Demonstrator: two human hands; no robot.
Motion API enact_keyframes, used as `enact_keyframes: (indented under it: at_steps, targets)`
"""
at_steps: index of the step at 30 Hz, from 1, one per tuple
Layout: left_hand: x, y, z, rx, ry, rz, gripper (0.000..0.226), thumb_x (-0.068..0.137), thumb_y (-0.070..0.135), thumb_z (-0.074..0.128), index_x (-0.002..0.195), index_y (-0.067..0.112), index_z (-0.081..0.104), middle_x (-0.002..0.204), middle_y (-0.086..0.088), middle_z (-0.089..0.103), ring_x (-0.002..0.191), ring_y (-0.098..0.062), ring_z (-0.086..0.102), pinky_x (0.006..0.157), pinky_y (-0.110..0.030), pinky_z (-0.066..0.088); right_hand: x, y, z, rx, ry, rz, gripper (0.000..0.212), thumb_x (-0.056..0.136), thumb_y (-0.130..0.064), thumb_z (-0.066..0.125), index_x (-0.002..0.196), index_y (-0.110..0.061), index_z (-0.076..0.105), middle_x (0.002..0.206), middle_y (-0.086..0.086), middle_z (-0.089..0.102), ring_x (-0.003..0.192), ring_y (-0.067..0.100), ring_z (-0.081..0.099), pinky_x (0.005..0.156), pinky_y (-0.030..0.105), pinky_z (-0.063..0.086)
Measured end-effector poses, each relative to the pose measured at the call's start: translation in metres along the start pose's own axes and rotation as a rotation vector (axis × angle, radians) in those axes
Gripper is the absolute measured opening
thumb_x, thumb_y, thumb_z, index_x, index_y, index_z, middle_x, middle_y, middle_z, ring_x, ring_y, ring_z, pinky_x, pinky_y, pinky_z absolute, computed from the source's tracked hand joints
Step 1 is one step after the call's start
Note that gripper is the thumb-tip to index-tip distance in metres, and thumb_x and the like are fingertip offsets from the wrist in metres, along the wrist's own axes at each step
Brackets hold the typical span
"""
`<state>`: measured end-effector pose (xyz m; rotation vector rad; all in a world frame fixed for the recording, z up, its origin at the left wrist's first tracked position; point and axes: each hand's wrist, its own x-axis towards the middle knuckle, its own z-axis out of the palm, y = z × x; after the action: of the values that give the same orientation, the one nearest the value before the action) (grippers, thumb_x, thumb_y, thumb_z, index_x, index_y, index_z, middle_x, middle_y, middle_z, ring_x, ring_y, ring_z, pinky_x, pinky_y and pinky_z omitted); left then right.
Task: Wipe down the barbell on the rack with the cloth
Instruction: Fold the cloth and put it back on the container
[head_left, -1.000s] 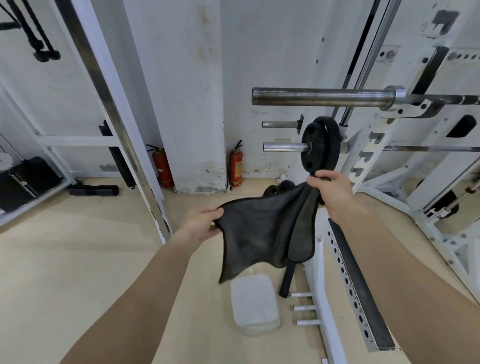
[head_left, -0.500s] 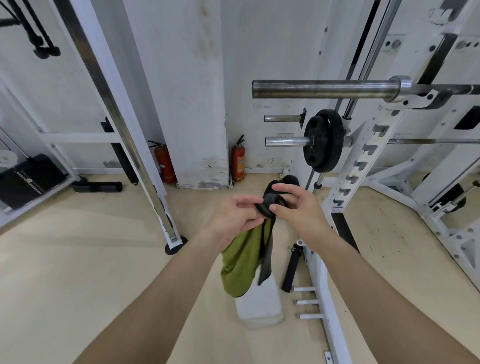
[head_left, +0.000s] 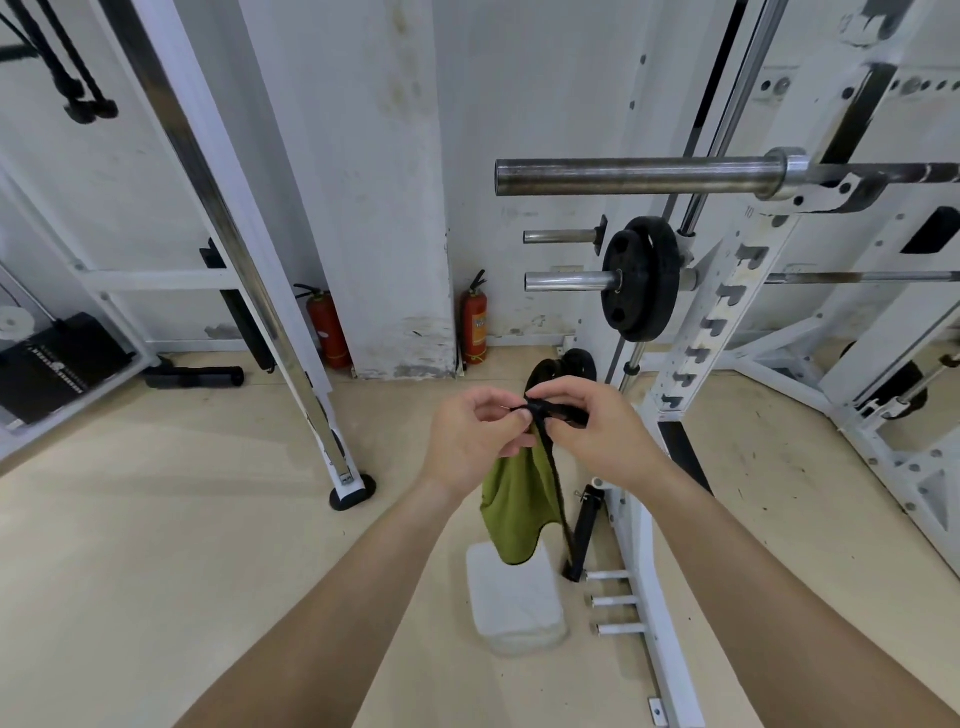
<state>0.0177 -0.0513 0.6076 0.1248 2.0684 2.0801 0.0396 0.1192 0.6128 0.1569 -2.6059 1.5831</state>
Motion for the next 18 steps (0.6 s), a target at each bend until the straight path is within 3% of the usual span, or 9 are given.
enact_keyframes:
  at_steps: [3, 6, 9, 11, 14, 17, 18]
  targets:
    - [-0.001, -0.003, 0.006, 0.025, 0.011, 0.019, 0.006, 0.089, 0.006, 0.07, 0.094, 0.006, 0.067, 0.075, -0.015, 0.073, 0.06, -0.023, 0.073, 0.058, -0.032, 0.056, -0.007, -0.001, -0.003, 0.035, -0.061, -0.001, 0.039, 0.079, -0.009, 0.075, 0.113, -0.029, 0.071, 0.104, -0.013, 0.074, 0.103, 0.004, 0.068, 0.093, 0.034, 0.056]
    - [-0.003, -0.01, 0.007, 0.11, 0.004, 0.056, 0.013, 0.089, 0.016, 0.072, 0.094, 0.005, 0.066, 0.066, -0.009, 0.069, 0.053, -0.019, 0.067, 0.051, -0.028, 0.052, -0.006, 0.001, -0.006, 0.051, -0.05, 0.007, 0.037, 0.078, -0.011, 0.082, 0.111, -0.023, 0.072, 0.104, -0.009, 0.074, 0.103, 0.003, 0.068, 0.096, 0.035, 0.055]
    - [-0.001, -0.024, 0.001, 0.267, -0.003, 0.17, 0.025, 0.088, 0.044, 0.069, 0.082, 0.02, 0.068, 0.064, 0.005, 0.064, 0.059, -0.01, 0.058, 0.057, -0.024, 0.046, 0.001, 0.0, -0.017, 0.151, -0.051, 0.001, 0.026, 0.089, -0.002, 0.07, 0.11, -0.017, 0.073, 0.106, 0.0, 0.075, 0.103, 0.01, 0.069, 0.098, 0.037, 0.054]
    - [0.004, -0.036, -0.007, 0.328, -0.069, 0.208, 0.032, 0.091, 0.053, 0.057, 0.076, 0.026, 0.067, 0.064, 0.013, 0.056, 0.065, -0.007, 0.051, 0.063, -0.025, 0.04, 0.005, -0.006, -0.026, 0.317, -0.087, 0.025, 0.026, 0.094, 0.002, 0.061, 0.107, -0.018, 0.073, 0.103, 0.005, 0.074, 0.098, 0.019, 0.069, 0.09, 0.04, 0.055]
    - [0.011, -0.06, -0.018, 0.502, -0.159, 0.171, 0.04, 0.098, 0.045, 0.051, 0.075, 0.016, 0.067, 0.075, 0.005, 0.047, 0.08, -0.013, 0.049, 0.076, -0.031, 0.036, 0.011, -0.022, -0.04, 0.581, -0.195, 0.042, 0.025, 0.094, 0.001, 0.055, 0.103, -0.015, 0.072, 0.094, 0.006, 0.07, 0.088, 0.02, 0.067, 0.081, 0.032, 0.055]
    - [0.014, -0.08, -0.024, 0.667, -0.239, 0.076, 0.027, 0.097, 0.028, 0.053, 0.08, 0.043, 0.068, 0.091, 0.002, 0.048, 0.099, -0.017, 0.046, 0.09, -0.032, 0.037, 0.014, -0.036, -0.051, 0.717, -0.252, 0.018, 0.025, 0.091, -0.002, 0.053, 0.102, -0.013, 0.073, 0.088, 0.006, 0.068, 0.083, 0.02, 0.066, 0.078, 0.031, 0.056]
    - [0.014, -0.085, -0.025, 0.739, -0.254, 0.061, 0.025, 0.096, 0.027, 0.052, 0.087, 0.045, 0.068, 0.095, 0.002, 0.047, 0.102, -0.017, 0.043, 0.091, -0.032, 0.037, 0.016, -0.039, -0.055, 0.737, -0.241, 0.018, 0.025, 0.091, -0.003, 0.052, 0.102, -0.012, 0.072, 0.087, 0.005, 0.068, 0.082, 0.02, 0.065, 0.078, 0.031, 0.056]
